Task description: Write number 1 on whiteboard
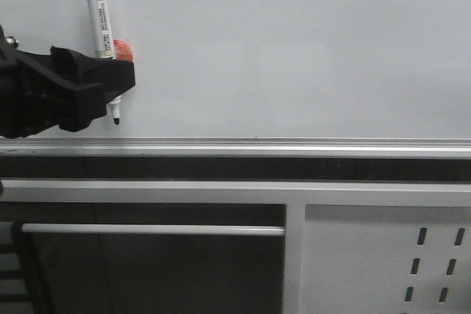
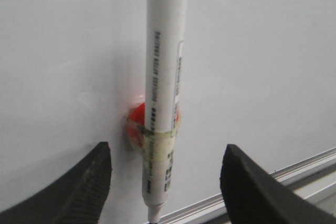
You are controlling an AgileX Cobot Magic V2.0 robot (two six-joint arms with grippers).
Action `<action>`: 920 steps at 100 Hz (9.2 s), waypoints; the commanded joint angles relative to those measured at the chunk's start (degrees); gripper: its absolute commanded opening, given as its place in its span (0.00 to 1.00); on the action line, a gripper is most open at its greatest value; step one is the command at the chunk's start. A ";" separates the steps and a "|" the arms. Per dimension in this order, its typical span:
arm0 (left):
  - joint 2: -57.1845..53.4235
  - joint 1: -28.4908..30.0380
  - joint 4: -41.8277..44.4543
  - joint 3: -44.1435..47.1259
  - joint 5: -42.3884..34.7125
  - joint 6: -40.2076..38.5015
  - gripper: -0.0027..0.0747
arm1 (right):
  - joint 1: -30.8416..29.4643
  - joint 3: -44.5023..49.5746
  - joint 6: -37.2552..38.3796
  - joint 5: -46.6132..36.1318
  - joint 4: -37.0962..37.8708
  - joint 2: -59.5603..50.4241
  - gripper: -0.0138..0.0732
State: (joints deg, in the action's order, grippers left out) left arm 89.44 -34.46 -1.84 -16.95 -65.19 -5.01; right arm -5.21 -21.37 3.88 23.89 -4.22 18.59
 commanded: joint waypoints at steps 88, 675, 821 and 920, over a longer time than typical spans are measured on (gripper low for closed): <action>4.05 -0.98 -1.36 -3.95 -12.95 -4.46 0.50 | -0.30 -1.41 -0.75 -5.44 0.63 0.86 0.07; -84.42 -15.05 49.52 -7.07 96.13 -40.21 0.01 | 24.37 6.25 -89.71 -14.65 -82.21 0.15 0.09; -87.34 2.97 49.70 -2.08 93.87 -35.59 0.01 | 24.37 6.38 -68.58 -15.94 -62.34 0.28 0.09; -87.34 2.97 49.70 -2.08 93.87 -35.59 0.01 | 31.12 20.51 -0.65 -53.16 1.49 6.15 0.09</action>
State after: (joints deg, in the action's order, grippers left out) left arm 1.41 -31.61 46.87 -17.62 32.14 -40.60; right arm 25.79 -0.39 2.97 -21.27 -3.79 22.07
